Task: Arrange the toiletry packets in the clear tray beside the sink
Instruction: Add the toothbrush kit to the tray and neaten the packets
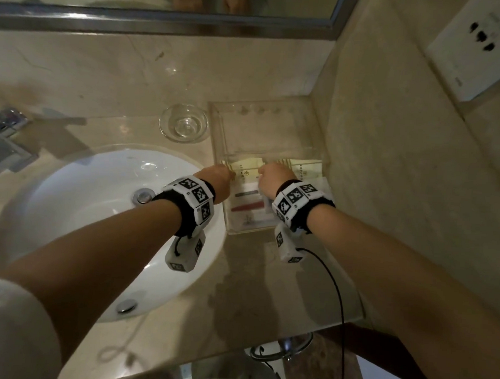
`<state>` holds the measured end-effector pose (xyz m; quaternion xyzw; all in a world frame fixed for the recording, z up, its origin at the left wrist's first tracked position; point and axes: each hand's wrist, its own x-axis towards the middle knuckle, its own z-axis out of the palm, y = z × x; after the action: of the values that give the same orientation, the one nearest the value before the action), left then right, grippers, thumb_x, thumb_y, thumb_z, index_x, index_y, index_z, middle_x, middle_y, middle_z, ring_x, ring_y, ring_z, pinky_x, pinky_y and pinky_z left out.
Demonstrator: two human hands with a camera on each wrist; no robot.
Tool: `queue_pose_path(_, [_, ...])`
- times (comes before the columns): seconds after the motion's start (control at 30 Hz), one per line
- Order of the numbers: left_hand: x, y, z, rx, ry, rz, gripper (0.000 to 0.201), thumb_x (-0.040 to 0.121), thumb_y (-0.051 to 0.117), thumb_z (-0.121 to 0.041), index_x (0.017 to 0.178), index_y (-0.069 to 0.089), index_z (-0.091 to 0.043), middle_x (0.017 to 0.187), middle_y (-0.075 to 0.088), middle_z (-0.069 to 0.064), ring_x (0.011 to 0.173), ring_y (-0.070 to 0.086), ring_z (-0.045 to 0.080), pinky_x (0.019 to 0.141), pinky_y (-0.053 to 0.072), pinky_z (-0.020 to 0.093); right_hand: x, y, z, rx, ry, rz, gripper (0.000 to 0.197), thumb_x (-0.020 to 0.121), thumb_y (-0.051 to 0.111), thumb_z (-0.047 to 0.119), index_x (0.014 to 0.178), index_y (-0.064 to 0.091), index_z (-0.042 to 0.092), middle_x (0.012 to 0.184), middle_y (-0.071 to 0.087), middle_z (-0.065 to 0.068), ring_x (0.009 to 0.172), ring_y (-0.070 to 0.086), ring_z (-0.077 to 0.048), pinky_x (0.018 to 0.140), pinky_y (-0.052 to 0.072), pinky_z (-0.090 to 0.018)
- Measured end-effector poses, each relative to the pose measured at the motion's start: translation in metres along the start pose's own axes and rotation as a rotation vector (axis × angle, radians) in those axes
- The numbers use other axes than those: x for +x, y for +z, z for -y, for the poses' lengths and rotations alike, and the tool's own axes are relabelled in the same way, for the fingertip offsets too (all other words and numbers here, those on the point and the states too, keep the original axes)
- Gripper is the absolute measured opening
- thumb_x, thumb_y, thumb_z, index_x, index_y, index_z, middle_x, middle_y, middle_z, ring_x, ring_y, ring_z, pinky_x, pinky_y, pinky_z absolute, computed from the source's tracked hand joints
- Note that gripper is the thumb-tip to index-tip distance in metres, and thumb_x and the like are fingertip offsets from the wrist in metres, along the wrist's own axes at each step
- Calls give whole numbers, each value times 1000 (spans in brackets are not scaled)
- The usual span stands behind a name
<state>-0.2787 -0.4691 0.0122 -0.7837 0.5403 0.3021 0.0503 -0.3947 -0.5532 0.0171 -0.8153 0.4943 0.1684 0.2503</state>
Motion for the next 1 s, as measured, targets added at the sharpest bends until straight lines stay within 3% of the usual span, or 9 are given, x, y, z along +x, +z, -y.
queue_pose_path(0.17, [-2,4,-3,46,20,76,48,91,44,-7,138,35,-9,145,27,16,116,54,39,97,47,44,-16,3,4,-138,-185,30,50,94,40,7,140,42,25,139,50,-11,119,54,-31,97,49,-38])
queue_pose_path(0.3, [-1,3,-6,84,11,116,48,91,44,-7,138,32,-6,147,21,17,111,56,39,95,48,43,-17,4,5,-241,-237,55,58,93,31,0,145,32,25,138,50,-14,115,56,-33,92,50,-38])
queue_pose_path(0.43, [-3,0,-14,146,-27,127,50,92,41,-3,140,29,-2,151,15,18,117,54,36,97,46,40,-15,2,9,-304,-224,114,58,94,34,3,148,25,21,144,43,-13,123,51,-32,93,46,-36])
queue_pose_path(0.57, [-3,-2,-17,141,-26,121,43,93,38,-3,137,37,2,146,27,20,127,44,33,104,42,39,-12,2,7,-285,-174,154,50,94,40,7,143,37,14,139,49,-14,117,56,-31,87,48,-34])
queue_pose_path(0.67, [-2,-4,-10,82,-24,62,41,90,39,-3,129,51,-1,135,48,19,119,53,34,100,46,38,-8,3,2,-239,-85,139,35,93,43,9,126,53,2,127,58,-15,109,59,-32,88,51,-34])
queue_pose_path(0.83, [-8,-16,-8,9,-100,-59,36,90,38,-7,120,59,-7,121,60,16,109,58,34,86,47,35,-7,-5,3,-54,46,158,41,96,39,9,135,43,-4,137,50,-19,126,50,-33,103,43,-36])
queue_pose_path(1.0, [-7,-19,-5,-70,-107,-135,33,91,37,-12,110,64,-6,114,63,17,102,60,34,80,47,35,-9,-6,-2,24,29,122,41,95,37,7,134,44,-2,134,52,-19,118,53,-32,98,44,-35])
